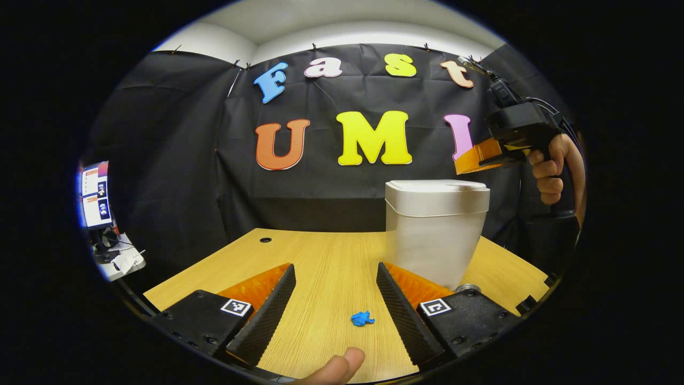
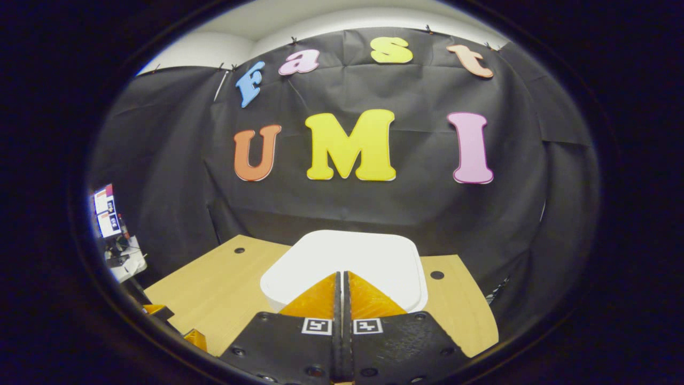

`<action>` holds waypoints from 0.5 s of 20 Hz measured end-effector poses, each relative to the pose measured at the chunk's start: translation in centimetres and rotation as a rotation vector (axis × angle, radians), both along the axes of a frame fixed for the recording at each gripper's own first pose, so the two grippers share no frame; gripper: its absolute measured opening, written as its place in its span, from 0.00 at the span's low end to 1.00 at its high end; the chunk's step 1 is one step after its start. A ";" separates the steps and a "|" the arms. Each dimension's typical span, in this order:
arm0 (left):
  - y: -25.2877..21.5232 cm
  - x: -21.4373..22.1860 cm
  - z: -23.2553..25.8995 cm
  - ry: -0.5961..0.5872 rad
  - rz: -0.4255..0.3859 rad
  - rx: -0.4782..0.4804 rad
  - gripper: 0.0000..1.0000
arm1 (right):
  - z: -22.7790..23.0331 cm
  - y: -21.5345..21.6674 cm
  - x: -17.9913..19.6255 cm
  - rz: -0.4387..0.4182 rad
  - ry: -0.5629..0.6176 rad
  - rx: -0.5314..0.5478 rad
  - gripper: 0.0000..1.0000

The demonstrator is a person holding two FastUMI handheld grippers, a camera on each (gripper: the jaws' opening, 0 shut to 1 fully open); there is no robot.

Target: Press the lid of the desktop garbage bin to open it, pick up the crumpled paper on the desktop and throw it into the bin, then pick up the pop can on the desktop and drop it into the bin, and finally close the garbage bin lid.

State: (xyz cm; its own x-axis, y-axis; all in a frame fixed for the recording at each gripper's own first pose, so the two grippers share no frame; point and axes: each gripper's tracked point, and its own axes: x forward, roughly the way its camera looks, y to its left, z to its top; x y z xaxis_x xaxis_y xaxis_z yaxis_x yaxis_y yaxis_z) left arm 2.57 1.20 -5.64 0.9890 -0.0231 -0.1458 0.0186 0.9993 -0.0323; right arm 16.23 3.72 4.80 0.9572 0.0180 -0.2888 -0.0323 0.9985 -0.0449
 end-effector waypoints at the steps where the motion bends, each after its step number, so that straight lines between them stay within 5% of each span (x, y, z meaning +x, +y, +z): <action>1: 0.3 0.0 -0.1 0.004 0.006 -0.006 0.99 | -0.3 0.0 0.3 -0.008 0.010 -0.008 0.00; 10: 0.7 0.5 -0.8 0.032 0.022 -0.030 0.99 | -2.2 0.4 0.0 -0.029 0.065 -0.064 0.00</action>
State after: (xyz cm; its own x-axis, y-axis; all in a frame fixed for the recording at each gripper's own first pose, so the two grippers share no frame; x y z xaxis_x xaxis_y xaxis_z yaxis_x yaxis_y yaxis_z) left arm 3.10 1.94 -6.47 0.9842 -0.0059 -0.1769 -0.0053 0.9980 -0.0629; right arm 16.21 4.13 2.58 0.9364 -0.0301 -0.3497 -0.0083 0.9941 -0.1078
